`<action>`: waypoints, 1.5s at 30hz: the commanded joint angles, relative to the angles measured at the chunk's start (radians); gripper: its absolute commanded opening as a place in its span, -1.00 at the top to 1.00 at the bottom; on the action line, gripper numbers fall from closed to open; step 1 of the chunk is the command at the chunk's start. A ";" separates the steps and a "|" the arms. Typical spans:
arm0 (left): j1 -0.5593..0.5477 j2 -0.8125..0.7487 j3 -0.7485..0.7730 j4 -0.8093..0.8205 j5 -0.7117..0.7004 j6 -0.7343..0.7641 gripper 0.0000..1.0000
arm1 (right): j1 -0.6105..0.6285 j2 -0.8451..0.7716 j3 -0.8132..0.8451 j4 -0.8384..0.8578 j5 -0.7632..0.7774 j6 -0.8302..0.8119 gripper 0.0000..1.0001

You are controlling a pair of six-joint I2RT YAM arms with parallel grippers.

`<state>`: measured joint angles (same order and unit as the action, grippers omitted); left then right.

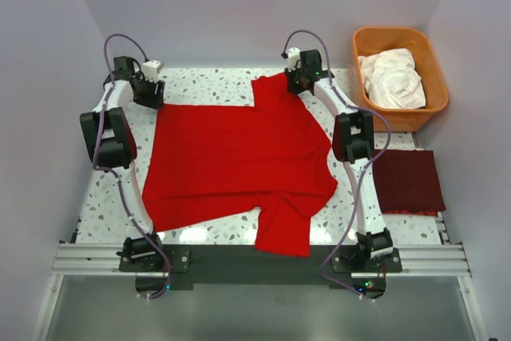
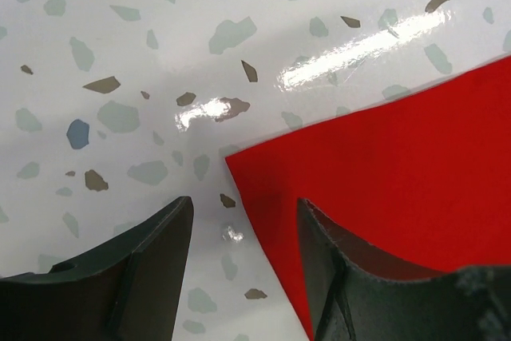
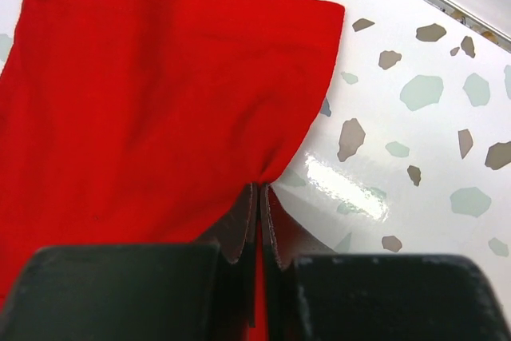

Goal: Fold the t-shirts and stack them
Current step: Flatten the tshirt out

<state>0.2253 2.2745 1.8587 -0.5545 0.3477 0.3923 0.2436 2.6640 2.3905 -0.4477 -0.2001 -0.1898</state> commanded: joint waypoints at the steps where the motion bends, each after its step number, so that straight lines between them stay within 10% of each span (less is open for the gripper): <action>1: 0.019 0.042 0.068 -0.027 0.059 0.106 -0.18 | 0.000 -0.006 -0.020 -0.028 0.016 -0.034 1.00; 14: 0.023 0.102 0.197 -0.082 0.293 0.480 0.02 | -0.009 -0.058 -0.024 0.032 0.021 -0.040 1.00; 32: 0.017 0.204 0.257 -0.177 0.294 0.615 0.10 | -0.010 -0.070 -0.039 0.050 0.031 -0.053 1.00; 45: -0.006 0.218 0.266 -0.173 0.290 0.636 1.00 | -0.029 -0.022 0.062 0.096 0.068 -0.057 1.00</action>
<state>0.2256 2.4706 2.0926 -0.7219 0.6285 1.0168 0.2310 2.6598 2.3970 -0.4133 -0.1658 -0.2382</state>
